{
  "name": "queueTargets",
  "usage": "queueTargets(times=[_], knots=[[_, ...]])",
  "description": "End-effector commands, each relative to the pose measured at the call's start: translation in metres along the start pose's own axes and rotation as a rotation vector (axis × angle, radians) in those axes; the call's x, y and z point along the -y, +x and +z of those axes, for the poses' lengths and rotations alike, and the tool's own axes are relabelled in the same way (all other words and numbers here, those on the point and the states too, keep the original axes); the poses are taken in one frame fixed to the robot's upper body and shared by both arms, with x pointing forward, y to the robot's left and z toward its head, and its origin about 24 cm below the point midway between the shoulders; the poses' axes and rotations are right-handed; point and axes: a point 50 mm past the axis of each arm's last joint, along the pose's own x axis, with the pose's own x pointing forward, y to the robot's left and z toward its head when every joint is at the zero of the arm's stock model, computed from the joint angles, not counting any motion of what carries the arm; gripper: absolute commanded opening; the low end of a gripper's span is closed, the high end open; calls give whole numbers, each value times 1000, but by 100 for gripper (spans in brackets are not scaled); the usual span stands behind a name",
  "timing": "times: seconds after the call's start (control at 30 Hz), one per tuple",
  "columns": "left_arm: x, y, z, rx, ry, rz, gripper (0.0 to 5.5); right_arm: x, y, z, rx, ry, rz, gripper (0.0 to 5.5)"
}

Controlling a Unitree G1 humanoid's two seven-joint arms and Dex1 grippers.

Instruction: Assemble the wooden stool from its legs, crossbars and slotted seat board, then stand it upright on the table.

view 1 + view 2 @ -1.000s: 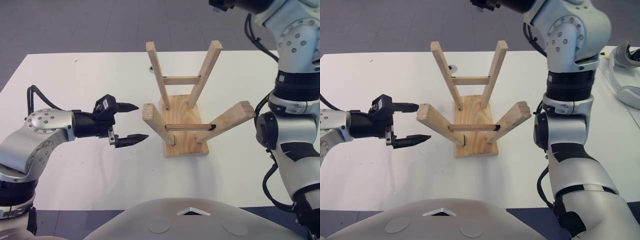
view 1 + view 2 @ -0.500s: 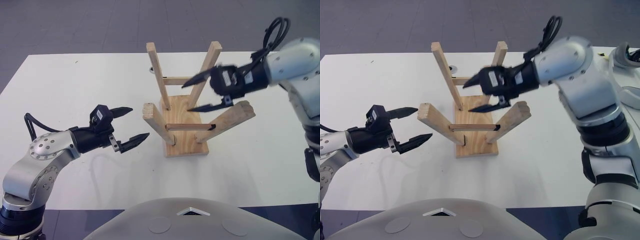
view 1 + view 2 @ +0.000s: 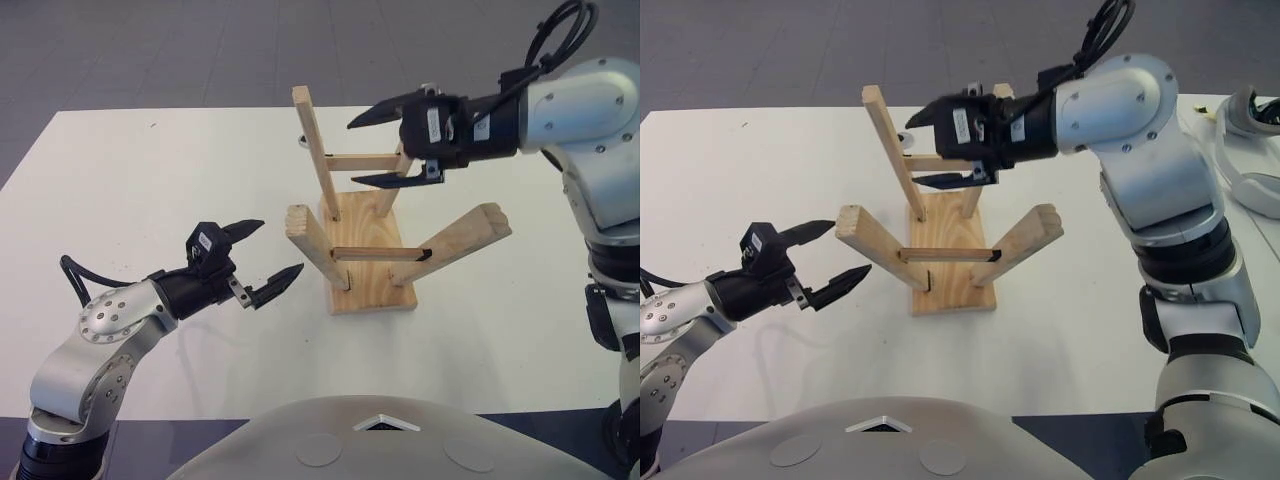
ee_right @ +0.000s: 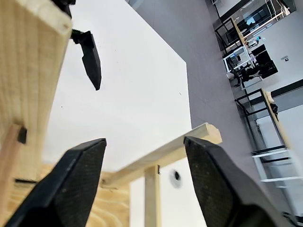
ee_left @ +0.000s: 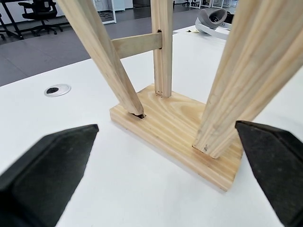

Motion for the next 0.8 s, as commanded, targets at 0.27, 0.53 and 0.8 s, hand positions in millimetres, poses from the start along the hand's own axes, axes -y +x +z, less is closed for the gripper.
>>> queueTargets(times=[0.27,0.53,0.8], knots=[[2,20,3,63,24,30,533,-6,-17,5,-99,93,344,305],[-5,17,8,67,55,33,533,-4,-38,-17,-240,-13,576,305],[-2,15,7,62,42,30,533,8,-36,-19,-334,-190,653,305]])
